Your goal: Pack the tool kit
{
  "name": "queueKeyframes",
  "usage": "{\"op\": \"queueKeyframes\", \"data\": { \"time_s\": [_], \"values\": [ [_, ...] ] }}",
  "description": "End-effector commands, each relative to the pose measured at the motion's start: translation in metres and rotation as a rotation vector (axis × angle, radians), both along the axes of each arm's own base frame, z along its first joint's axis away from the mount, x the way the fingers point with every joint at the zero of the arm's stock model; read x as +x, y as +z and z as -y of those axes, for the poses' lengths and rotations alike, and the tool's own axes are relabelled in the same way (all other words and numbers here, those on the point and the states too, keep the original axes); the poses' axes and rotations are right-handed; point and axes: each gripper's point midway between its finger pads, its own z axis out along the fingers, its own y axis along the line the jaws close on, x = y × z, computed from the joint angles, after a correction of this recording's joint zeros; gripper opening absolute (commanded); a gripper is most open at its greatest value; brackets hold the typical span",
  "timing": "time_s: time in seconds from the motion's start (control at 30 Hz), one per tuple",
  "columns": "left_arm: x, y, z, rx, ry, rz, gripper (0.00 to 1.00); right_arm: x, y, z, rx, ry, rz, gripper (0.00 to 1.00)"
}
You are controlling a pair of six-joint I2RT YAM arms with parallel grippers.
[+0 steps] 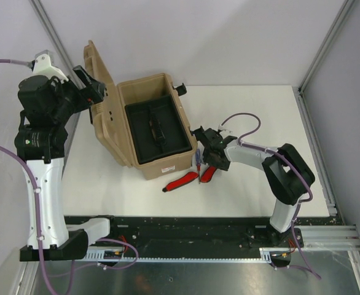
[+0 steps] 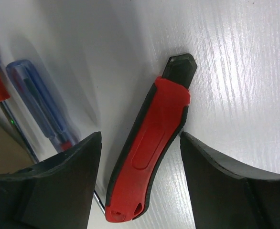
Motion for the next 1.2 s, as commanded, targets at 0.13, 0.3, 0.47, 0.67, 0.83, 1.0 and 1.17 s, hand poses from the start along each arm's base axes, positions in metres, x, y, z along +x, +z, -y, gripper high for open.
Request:
{"op": "queueKeyframes", "data": {
  "time_s": [0.13, 0.3, 0.47, 0.67, 0.83, 1.0, 1.17],
  "values": [
    [-0.006, 0.008, 0.0, 0.033, -0.006, 0.037, 1.0, -0.01, -0.022, 0.012, -0.043, -0.042, -0.02, 0.53],
    [-0.005, 0.007, 0.001, 0.034, -0.016, 0.034, 0.99, -0.011, -0.024, 0.021, -0.064, -0.053, 0.001, 0.2],
    [-0.004, 0.009, 0.002, 0.032, -0.02, 0.038, 0.99, -0.001, -0.001, 0.025, -0.068, -0.048, 0.077, 0.01],
    [-0.004, 0.01, 0.002, 0.029, -0.021, 0.039, 0.99, 0.021, 0.085, 0.045, -0.07, -0.082, 0.276, 0.0],
    [-0.005, 0.011, 0.002, 0.028, -0.018, 0.041, 0.99, 0.038, 0.189, 0.061, -0.084, -0.101, 0.54, 0.0],
    [-0.006, 0.013, 0.002, 0.026, -0.016, 0.047, 1.0, 0.05, 0.273, 0.024, 0.038, 0.059, 0.758, 0.0],
    [-0.006, 0.013, 0.003, 0.021, -0.02, 0.047, 0.99, 0.054, 0.316, -0.053, 0.13, 0.318, 0.871, 0.0]
  ]
}}
